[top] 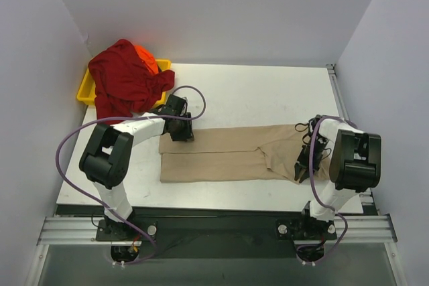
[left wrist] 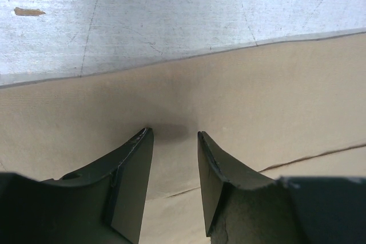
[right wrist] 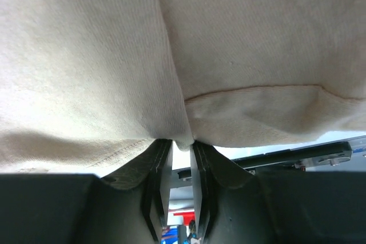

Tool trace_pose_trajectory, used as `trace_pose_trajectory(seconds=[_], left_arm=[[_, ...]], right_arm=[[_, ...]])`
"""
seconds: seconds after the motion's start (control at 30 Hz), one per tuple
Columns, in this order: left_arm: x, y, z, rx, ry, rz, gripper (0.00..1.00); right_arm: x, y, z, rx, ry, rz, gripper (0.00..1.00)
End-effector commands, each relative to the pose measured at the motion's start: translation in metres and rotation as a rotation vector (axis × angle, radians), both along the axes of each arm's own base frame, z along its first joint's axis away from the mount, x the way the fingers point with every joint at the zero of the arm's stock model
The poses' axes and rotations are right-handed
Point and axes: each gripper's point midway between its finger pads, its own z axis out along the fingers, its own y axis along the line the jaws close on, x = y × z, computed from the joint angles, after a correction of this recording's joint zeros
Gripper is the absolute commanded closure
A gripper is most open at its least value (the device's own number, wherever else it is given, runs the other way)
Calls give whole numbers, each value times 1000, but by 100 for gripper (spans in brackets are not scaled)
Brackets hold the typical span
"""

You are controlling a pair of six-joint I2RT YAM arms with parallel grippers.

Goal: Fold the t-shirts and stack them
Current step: Fold the other side of the tshirt into a rectangle

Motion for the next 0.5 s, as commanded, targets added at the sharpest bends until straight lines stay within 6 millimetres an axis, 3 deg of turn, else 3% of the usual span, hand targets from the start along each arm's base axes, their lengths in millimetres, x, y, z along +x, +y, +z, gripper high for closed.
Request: trace_pose_trajectory(seconds=[0.0, 0.37, 0.47], left_arm=[[9, -6, 10, -36, -41, 1, 52], [7, -4, 7, -29, -29, -2, 53], [6, -3, 7, -30, -29, 1, 53]], right_arm=[[0, -14, 1, -87, -22, 11, 81], [8, -20, 42, -120, -105, 17, 86], [13, -22, 50, -125, -124, 31, 92]])
